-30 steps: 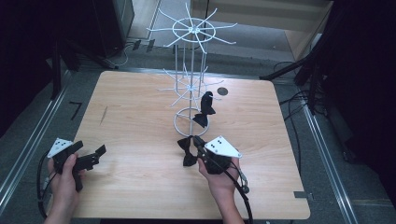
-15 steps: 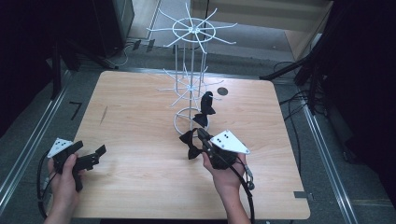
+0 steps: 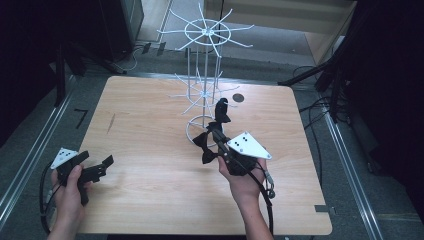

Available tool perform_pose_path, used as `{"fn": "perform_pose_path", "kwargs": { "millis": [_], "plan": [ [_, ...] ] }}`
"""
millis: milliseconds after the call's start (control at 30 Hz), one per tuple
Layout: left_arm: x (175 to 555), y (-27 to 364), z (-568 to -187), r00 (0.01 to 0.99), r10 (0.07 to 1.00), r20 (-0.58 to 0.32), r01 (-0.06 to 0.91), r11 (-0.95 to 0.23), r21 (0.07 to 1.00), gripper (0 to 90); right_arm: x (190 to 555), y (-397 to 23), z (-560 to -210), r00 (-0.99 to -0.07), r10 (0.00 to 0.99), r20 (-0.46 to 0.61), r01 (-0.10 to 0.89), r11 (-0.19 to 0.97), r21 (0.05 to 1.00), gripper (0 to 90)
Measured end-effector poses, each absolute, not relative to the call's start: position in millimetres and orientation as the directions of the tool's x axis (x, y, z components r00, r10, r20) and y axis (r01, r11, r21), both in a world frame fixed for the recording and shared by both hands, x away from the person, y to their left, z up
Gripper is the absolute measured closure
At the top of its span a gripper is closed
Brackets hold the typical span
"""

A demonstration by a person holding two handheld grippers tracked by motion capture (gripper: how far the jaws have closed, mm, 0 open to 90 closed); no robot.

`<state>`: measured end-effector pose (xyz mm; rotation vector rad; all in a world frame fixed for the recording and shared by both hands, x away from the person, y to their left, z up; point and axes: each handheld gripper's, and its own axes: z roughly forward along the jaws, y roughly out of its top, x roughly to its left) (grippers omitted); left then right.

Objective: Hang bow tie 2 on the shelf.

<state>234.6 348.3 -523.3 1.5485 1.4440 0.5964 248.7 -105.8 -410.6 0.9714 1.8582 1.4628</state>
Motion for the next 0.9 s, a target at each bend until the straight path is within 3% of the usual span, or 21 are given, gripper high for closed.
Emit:
{"fn": "perform_pose_path", "kwargs": {
  "millis": [900],
  "plan": [
    [234.6, 348.4, -523.4, 0.199, 0.953, -0.229, 0.513, 0.098, 0.853, 0.2, 264.7, -106.7, -385.4, -0.562, 0.827, -0.009, 0.166, 0.123, 0.978, 89.1]
  ]
}}
